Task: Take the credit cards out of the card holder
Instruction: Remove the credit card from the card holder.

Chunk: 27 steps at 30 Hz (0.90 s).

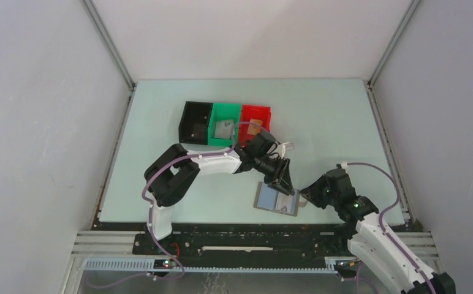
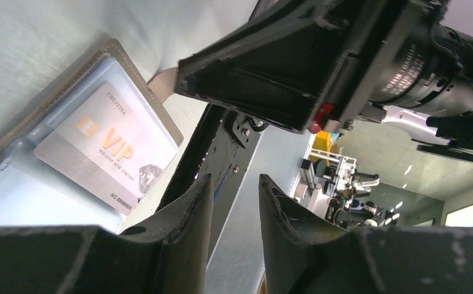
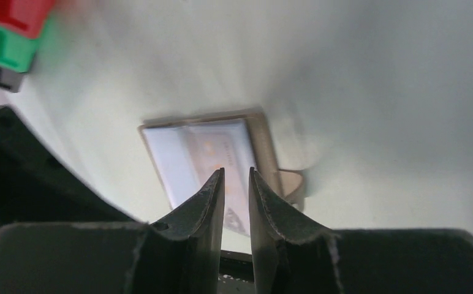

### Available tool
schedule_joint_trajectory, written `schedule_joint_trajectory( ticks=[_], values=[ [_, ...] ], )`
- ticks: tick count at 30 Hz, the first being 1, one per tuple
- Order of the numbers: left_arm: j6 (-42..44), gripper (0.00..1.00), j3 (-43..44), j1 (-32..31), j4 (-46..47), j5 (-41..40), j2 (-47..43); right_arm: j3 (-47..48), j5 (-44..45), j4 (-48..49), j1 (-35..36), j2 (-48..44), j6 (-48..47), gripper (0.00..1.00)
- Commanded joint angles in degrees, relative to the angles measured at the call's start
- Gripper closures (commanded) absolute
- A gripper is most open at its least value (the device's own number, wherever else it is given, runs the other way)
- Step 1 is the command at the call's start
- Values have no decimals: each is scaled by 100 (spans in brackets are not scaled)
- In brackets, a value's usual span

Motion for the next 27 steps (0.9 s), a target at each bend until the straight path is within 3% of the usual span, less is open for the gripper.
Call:
schedule_joint_trajectory(
  ticks=[1,9,27],
  values=[
    [-156,61,-157,284,198,-85,-299,229,-45,49,-9,-343,-121,70],
    [-371,59,-926,583,501,-169,-409,155,-119,930,687,382,34,71],
    [-385,56,-1009,483,404,-186,225,-487,179,1046,907,678,494,73]
  ],
)
